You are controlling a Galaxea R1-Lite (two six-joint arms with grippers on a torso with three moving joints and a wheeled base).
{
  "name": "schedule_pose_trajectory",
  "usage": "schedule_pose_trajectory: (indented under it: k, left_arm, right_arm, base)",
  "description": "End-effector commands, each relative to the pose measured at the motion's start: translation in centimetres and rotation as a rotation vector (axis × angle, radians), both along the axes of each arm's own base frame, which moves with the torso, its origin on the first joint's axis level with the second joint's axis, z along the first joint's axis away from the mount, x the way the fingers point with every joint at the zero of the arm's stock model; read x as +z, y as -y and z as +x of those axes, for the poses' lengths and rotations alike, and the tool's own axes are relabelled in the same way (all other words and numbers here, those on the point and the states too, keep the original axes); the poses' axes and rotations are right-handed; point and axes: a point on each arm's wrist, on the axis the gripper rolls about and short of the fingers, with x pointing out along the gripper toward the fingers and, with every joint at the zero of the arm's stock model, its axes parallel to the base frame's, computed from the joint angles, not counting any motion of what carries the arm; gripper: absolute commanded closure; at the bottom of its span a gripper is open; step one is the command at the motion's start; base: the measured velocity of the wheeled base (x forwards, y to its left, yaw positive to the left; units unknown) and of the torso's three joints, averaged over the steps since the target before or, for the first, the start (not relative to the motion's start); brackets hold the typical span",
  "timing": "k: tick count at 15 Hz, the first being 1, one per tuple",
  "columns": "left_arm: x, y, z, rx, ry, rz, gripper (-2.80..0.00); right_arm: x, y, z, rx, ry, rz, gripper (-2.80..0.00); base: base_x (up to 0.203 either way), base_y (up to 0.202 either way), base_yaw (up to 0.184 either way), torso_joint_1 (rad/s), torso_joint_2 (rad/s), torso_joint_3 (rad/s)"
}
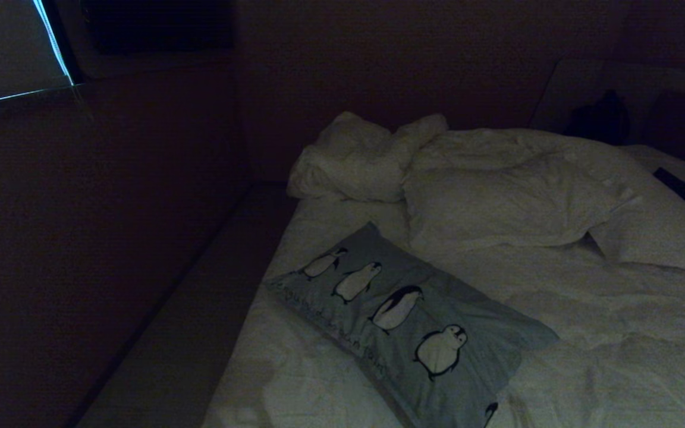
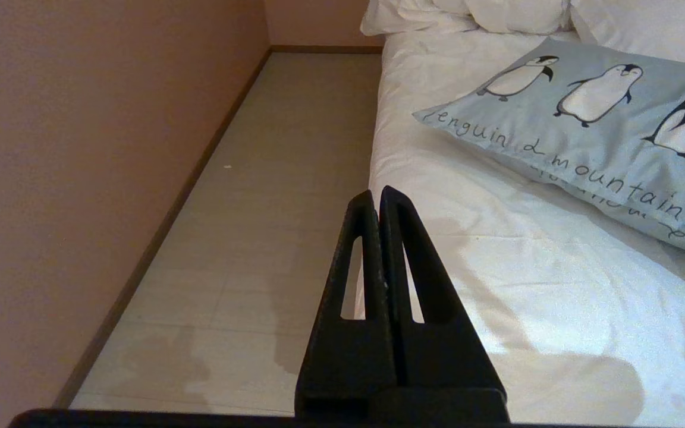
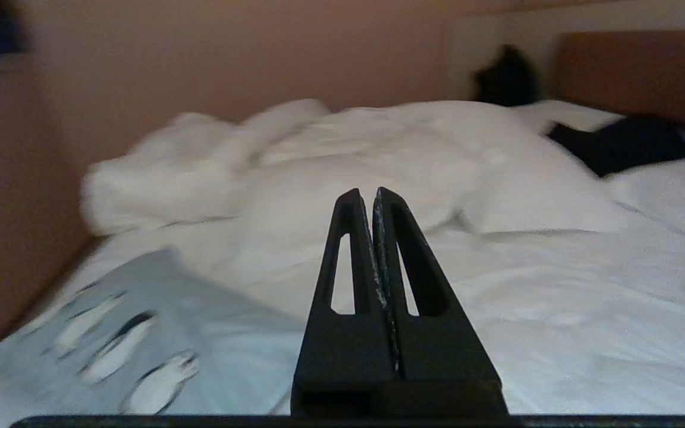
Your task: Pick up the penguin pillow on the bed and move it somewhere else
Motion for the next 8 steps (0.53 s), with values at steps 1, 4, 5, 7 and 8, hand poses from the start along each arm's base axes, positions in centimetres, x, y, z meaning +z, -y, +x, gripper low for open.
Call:
schedule_pose_trajectory:
  k: [1,4,5,7,8]
  left_arm:
    - [0.0,0.0,0.0,0.0,-0.001,0.0,0.0]
    - [0.0,0.0,0.0,-0.001,-0.001,0.0,0.0]
    - [0.0,0.0,0.0,0.0,-0.001,0.0,0.0]
    - [0.0,0.0,0.0,0.0,-0.001,0.0,0.0]
    - [0.0,0.0,0.0,-0.001,-0.001,-0.002,0.0]
  right_arm:
    - [-2.2,-0.4,-1.3,0.18,0.032,-0.056,0.0]
    - [-3.8,-0.5,-0.3,0.201,-0.037,-0.055,0.0]
    - [-4.2,-0.5,0.0,0.201,-0.054,-0.053,0.0]
    - [-5.4,-0.5,0.8,0.198,-0.103,-0.052,0.0]
    - [-5.9,-0.5,1.1,0.197,-0.121,-0.053,0.0]
  base:
    - [0.0,0.0,0.0,0.0,0.0,0.0]
    - [0.0,0.0,0.0,0.0,0.0,0.0]
    - [0.0,0.0,0.0,0.0,0.0,0.0]
    - [0.0,0.0,0.0,0.0,0.0,0.0]
    - [0.0,0.0,0.0,0.0,0.0,0.0]
